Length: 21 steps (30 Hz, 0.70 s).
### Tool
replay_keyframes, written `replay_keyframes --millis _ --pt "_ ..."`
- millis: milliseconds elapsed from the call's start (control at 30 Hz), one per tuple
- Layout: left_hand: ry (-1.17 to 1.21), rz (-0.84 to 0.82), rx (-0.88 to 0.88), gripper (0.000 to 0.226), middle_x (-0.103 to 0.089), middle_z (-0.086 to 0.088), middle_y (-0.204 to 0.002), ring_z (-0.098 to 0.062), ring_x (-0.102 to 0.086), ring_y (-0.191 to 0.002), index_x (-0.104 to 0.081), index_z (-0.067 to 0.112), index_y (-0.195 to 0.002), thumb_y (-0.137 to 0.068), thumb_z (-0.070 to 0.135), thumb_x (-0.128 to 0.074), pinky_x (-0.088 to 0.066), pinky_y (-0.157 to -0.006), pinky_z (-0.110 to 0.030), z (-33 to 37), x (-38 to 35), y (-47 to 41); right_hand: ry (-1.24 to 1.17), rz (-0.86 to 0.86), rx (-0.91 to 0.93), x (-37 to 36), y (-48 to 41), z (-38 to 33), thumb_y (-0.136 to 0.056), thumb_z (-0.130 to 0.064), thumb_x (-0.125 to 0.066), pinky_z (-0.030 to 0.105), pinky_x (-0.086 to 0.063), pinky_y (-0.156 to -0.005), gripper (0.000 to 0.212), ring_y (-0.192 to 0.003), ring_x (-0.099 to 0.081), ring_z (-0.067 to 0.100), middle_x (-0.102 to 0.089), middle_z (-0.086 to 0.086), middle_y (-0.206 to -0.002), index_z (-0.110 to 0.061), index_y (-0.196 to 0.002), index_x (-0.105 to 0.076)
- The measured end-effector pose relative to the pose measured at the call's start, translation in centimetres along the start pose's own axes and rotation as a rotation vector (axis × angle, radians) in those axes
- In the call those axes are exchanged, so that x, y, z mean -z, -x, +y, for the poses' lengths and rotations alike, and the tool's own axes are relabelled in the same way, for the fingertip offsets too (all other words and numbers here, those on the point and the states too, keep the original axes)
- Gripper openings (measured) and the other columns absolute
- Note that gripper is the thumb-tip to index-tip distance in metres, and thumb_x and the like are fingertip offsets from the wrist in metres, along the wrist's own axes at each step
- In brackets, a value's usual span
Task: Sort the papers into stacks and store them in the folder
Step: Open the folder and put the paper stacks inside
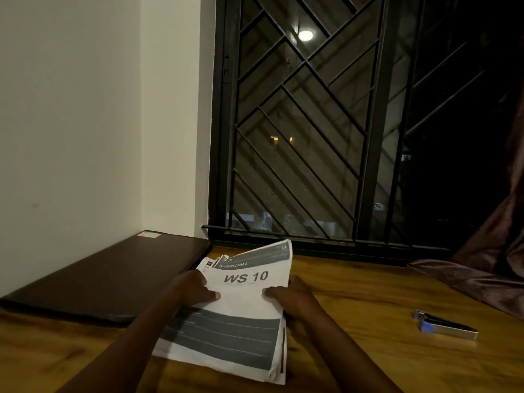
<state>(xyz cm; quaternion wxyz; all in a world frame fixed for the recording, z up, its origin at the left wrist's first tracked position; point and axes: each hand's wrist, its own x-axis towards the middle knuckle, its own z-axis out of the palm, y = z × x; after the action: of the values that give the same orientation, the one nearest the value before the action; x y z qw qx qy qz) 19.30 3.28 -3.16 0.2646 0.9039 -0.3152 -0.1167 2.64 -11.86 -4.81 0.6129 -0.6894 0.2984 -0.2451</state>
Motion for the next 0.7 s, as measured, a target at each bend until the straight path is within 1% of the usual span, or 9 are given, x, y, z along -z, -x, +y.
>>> replay_keyframes --millis 100,167,233,300,433,533,600,667,700 --pt "0.005 -0.003 0.003 0.060 -0.047 -0.010 -0.144 -0.022 -0.047 -0.129 -0.050 0.010 -0.135 -0.088 0.043 -0.067 -0.041 -0.100 -0.028 0.0 0.4 0.3 -0.056 0.059 -0.026 -0.4 -0.3 -0.1 -0.075 -0.009 -0.073 0.041 -0.058 -0.079 0.045 -0.092 -0.066 0.026 -0.062 0.003 -0.101 -0.018 -0.108 -0.044" --pt "0.006 0.003 0.002 0.059 -0.048 -0.009 -0.144 -0.021 -0.047 -0.129 -0.051 0.010 -0.136 -0.089 0.044 -0.066 -0.040 -0.100 -0.028 0.0 0.5 0.3 -0.092 0.063 -0.067 -0.4 -0.6 0.3 -0.071 -0.010 -0.074 0.042 -0.060 -0.074 0.050 -0.089 -0.067 0.029 -0.065 0.008 -0.105 -0.011 -0.116 -0.051" --pt "0.005 0.001 0.002 0.058 -0.049 -0.008 -0.144 -0.020 -0.048 -0.129 -0.052 0.011 -0.136 -0.090 0.044 -0.064 -0.040 -0.101 -0.027 0.0 0.5 0.4 -0.096 0.060 -0.087 -0.1 -0.6 0.9 -0.074 -0.006 -0.072 0.038 -0.060 -0.072 0.046 -0.089 -0.068 0.029 -0.068 0.011 -0.110 -0.010 -0.117 -0.058" --pt "-0.005 0.018 0.010 0.055 -0.051 -0.009 -0.142 -0.020 -0.049 -0.127 -0.053 0.010 -0.134 -0.091 0.042 -0.064 -0.040 -0.099 -0.026 0.3 0.6 0.6 -0.078 0.056 -0.081 0.0 -0.8 1.4 -0.075 -0.003 -0.072 0.039 -0.059 -0.075 0.044 -0.091 -0.068 0.029 -0.068 0.009 -0.114 -0.013 -0.116 -0.061" --pt "0.084 0.087 0.024 0.050 -0.053 -0.011 -0.136 -0.021 -0.053 -0.113 -0.055 0.006 -0.130 -0.091 0.037 -0.065 -0.041 -0.087 -0.024 0.4 0.4 0.5 0.010 0.076 -0.071 0.2 -0.8 1.3 -0.071 -0.003 -0.077 0.041 -0.059 -0.080 0.044 -0.092 -0.068 0.028 -0.068 0.007 -0.115 -0.014 -0.111 -0.063" --pt "0.170 0.148 0.032 0.052 -0.054 -0.013 -0.135 -0.017 -0.049 -0.101 -0.052 0.006 -0.128 -0.088 0.035 -0.070 -0.041 -0.085 -0.027 0.4 -0.4 0.5 0.124 0.126 -0.069 2.0 -0.4 0.9 -0.072 -0.003 -0.076 0.035 -0.059 -0.076 0.030 -0.090 -0.068 0.026 -0.069 0.007 -0.109 -0.013 -0.096 -0.063" --pt "0.168 0.152 -0.007 0.051 -0.056 -0.013 -0.132 -0.017 -0.051 -0.102 -0.052 0.007 -0.128 -0.089 0.034 -0.069 -0.038 -0.081 -0.025 0.9 -1.2 1.1 0.161 0.153 -0.063 4.1 -0.1 0.9 -0.073 -0.003 -0.073 0.036 -0.059 -0.076 0.024 -0.088 -0.068 0.026 -0.069 0.008 -0.104 -0.013 -0.093 -0.063" --pt "0.193 0.114 -0.079 0.049 -0.058 -0.011 -0.132 -0.016 -0.054 -0.101 -0.052 0.009 -0.126 -0.088 0.035 -0.069 -0.040 -0.076 -0.023 2.0 -2.3 1.7 0.196 0.147 -0.050 6.5 0.3 1.0 -0.077 -0.004 -0.068 0.035 -0.059 -0.073 0.023 -0.087 -0.067 0.026 -0.069 0.008 -0.102 -0.012 -0.098 -0.063" --pt "0.226 0.092 -0.111 0.049 -0.059 -0.008 -0.130 -0.016 -0.056 -0.102 -0.051 0.012 -0.126 -0.088 0.036 -0.070 -0.042 -0.073 -0.021 2.8 -2.8 1.9 0.218 0.151 -0.040 7.6 0.6 1.1 -0.078 -0.005 -0.067 0.034 -0.059 -0.072 0.019 -0.086 -0.068 0.025 -0.069 0.007 -0.100 -0.015 -0.094 -0.063"
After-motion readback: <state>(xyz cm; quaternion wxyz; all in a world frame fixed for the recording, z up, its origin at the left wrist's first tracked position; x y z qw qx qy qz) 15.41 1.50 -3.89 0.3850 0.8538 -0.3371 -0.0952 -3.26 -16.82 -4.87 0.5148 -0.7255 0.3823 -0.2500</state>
